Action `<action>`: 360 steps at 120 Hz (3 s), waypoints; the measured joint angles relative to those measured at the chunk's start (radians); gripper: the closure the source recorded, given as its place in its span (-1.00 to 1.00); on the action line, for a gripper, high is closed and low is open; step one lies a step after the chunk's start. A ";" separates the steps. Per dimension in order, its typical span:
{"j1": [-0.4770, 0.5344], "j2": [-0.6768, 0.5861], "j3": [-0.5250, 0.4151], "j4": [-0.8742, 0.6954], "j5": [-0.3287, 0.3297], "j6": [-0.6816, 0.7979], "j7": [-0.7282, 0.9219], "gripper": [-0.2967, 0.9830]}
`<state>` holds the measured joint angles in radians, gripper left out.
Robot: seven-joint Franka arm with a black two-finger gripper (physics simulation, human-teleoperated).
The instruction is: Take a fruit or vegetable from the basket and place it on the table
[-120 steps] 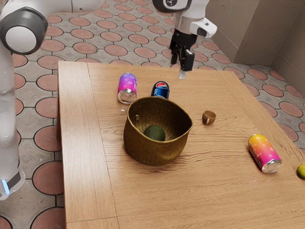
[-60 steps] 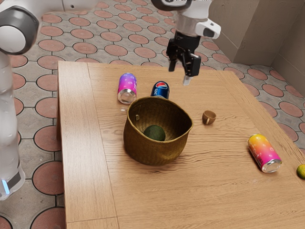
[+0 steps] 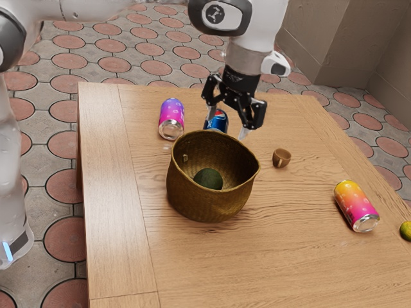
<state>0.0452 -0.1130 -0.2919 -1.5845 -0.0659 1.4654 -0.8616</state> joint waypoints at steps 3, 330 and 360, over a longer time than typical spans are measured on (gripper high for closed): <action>-0.001 -0.013 0.000 -0.030 0.001 0.012 -0.018 -0.54; 0.012 -0.012 0.060 -0.506 0.003 0.499 -0.412 -0.54; 0.018 0.041 0.062 -0.507 0.003 0.530 -0.409 -0.49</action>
<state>0.0634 -0.0716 -0.2302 -2.0912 -0.0630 1.9949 -1.2710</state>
